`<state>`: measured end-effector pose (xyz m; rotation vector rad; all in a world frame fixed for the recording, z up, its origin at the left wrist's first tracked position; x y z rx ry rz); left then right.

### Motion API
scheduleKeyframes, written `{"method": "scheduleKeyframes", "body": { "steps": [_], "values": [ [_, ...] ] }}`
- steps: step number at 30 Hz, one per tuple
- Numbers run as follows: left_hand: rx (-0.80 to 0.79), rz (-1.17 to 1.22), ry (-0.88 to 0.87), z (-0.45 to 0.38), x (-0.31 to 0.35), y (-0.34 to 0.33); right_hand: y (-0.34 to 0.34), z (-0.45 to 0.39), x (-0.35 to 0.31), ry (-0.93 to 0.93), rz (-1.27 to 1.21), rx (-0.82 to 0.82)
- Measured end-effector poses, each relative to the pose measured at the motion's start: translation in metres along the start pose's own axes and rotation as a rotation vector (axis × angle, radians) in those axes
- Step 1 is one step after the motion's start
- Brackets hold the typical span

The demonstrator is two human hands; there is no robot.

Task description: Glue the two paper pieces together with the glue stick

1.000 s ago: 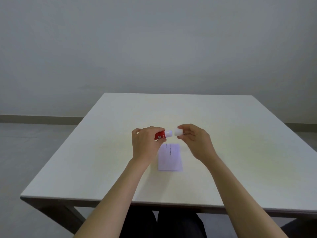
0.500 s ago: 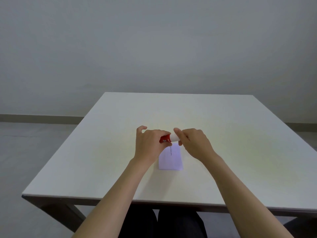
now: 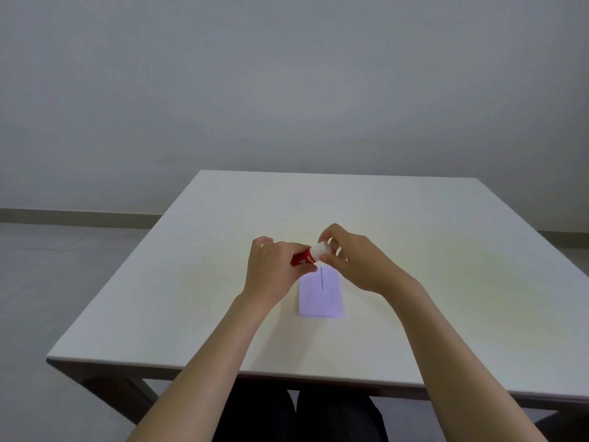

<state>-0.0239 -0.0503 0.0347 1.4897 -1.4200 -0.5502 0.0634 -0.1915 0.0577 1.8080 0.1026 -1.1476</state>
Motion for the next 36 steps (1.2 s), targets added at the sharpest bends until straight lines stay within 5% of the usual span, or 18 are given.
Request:
{"method": "scheduleKeyframes", "body": {
  "steps": [5,15,36],
  "values": [
    [-0.036,0.090,0.019,-0.003,-0.006,-0.001,-0.009,-0.003,-0.002,-0.128,0.199,0.187],
    [0.071,0.337,0.429,-0.045,-0.053,-0.018,-0.001,0.020,0.019,-0.161,0.163,0.128],
    [0.027,0.349,0.428,-0.033,-0.058,-0.048,-0.007,0.023,0.019,-0.162,0.110,0.074]
  ]
}}
Point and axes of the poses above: each hand's wrist, its own z-axis away from the middle knuckle, its own y-axis out of the back of the hand, x = y × z, the point moved 1 cm from there along -z, towards the middle knuckle, and after that the axes turned 14 degrees about -z, right-handed, at the moved point
